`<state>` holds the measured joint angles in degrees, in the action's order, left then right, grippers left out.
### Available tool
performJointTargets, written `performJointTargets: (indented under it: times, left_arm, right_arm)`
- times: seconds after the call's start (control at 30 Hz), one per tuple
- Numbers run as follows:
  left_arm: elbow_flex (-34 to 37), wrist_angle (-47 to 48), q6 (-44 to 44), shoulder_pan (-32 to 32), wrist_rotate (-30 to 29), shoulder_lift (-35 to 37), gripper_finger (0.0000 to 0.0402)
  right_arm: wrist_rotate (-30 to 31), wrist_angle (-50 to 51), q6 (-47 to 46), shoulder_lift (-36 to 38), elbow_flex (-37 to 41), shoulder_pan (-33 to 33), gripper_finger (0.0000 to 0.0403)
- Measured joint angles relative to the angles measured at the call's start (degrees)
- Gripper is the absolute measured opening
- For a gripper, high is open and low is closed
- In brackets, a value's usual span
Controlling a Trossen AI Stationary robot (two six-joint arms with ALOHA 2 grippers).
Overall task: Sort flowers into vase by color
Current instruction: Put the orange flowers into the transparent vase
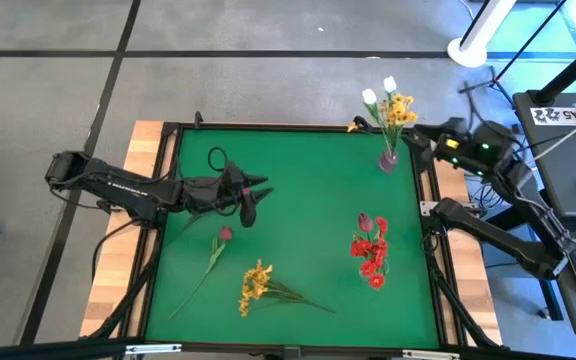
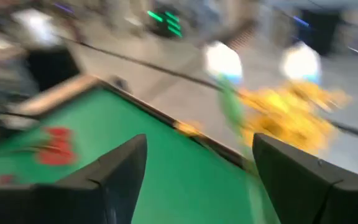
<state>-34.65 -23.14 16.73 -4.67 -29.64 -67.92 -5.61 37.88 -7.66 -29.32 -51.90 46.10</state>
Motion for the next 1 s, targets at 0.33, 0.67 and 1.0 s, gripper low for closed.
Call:
performJointTargets:
  times: [0.33,0.67,1.0]
  left_arm:
    - [-0.02,9.4,12.0,-2.46,5.01,0.0,0.0165]
    - [-1.75,38.06,29.16,0.11,3.45,0.07,0.0165]
    - [-17.15,66.97,26.57,4.81,9.65,-0.26,0.0165]
  right_arm:
    - [-26.26,-13.1,-5.12,5.98,-0.06,0.0,0.0268]
    - [-29.0,-13.82,-5.75,5.94,-0.04,-0.02,0.0261]
    - [-30.15,-17.01,-2.61,1.81,-0.02,-0.02,0.0261]
